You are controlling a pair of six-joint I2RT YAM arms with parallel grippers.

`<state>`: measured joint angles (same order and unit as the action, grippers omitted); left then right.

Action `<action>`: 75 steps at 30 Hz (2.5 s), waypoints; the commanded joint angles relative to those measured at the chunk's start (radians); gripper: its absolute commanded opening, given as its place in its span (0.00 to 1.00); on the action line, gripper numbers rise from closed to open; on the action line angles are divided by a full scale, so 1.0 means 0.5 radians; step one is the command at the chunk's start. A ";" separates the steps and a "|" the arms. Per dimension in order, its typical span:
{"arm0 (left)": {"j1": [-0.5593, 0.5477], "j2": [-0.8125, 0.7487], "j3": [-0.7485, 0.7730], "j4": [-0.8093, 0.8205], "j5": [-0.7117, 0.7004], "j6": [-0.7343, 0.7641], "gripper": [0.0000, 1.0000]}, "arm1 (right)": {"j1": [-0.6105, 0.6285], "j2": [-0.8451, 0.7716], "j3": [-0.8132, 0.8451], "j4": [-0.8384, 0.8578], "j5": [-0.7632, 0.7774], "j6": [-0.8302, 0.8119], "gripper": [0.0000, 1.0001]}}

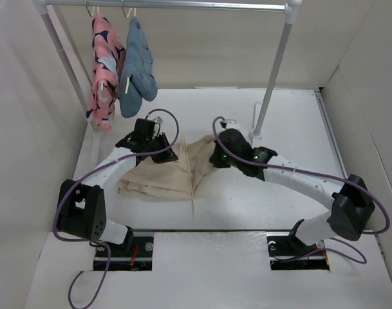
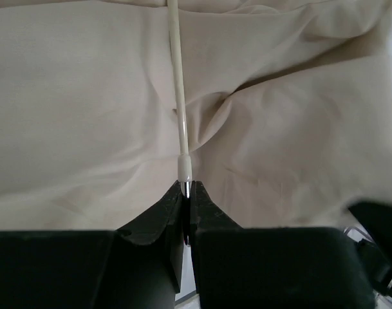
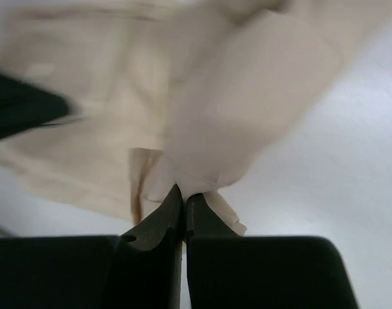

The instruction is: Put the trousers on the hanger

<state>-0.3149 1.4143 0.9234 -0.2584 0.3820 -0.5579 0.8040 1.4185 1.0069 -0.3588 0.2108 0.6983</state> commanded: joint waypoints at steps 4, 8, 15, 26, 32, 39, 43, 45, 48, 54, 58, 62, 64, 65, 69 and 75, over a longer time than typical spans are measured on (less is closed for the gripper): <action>0.004 -0.049 0.006 0.066 0.000 0.027 0.00 | 0.374 0.328 0.380 0.361 -0.362 -0.525 0.00; 0.074 -0.049 0.043 0.066 0.000 0.027 0.00 | 0.374 0.525 0.229 0.549 -0.697 -0.430 0.00; 0.093 -0.031 0.104 0.026 0.018 0.073 0.00 | 0.374 0.795 0.051 0.910 -1.047 -0.363 0.01; 0.111 -0.009 0.144 -0.011 0.000 0.073 0.00 | 0.374 0.147 0.033 0.748 -0.852 -0.476 0.79; 0.111 0.009 0.126 -0.029 0.000 0.113 0.00 | 0.209 0.049 0.258 0.727 -0.615 -0.602 0.69; 0.111 0.028 0.126 -0.029 0.000 0.113 0.00 | -0.006 0.742 0.734 0.858 -0.514 -0.516 0.45; 0.111 0.028 0.126 -0.029 -0.018 0.113 0.00 | -0.025 0.939 0.797 0.877 -0.651 -0.416 0.33; 0.111 0.028 0.151 -0.029 -0.019 0.134 0.00 | -0.025 0.903 0.644 1.045 -0.725 -0.345 0.15; 0.111 0.052 0.224 -0.051 -0.019 0.134 0.00 | -0.025 0.750 0.218 1.327 -0.887 -0.194 0.01; 0.111 0.132 0.310 -0.069 0.128 0.094 0.00 | 0.036 1.086 0.277 1.717 -1.231 -0.084 0.00; 0.090 0.150 0.332 -0.087 0.190 0.094 0.00 | 0.037 1.307 0.364 2.094 -1.317 0.155 0.00; 0.071 0.150 0.313 -0.011 0.288 0.024 0.00 | 0.037 1.479 0.554 2.129 -1.388 0.241 0.00; 0.053 0.150 0.313 0.035 0.334 -0.004 0.00 | 0.018 1.574 0.597 2.156 -1.355 0.306 0.00; 0.053 0.150 0.313 0.035 0.377 -0.004 0.00 | 0.018 1.608 0.618 2.156 -1.336 0.337 0.00; 0.035 0.150 0.289 0.054 0.396 -0.004 0.00 | -0.061 1.798 0.619 2.444 -1.348 0.591 0.00; 0.059 0.150 0.139 0.075 0.273 0.005 0.00 | -0.105 1.621 0.582 2.381 -1.376 0.494 0.07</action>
<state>-0.2733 1.5043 1.0267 -0.2466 0.4480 -0.5255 0.7620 2.3119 1.2953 0.7479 -0.4770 0.9634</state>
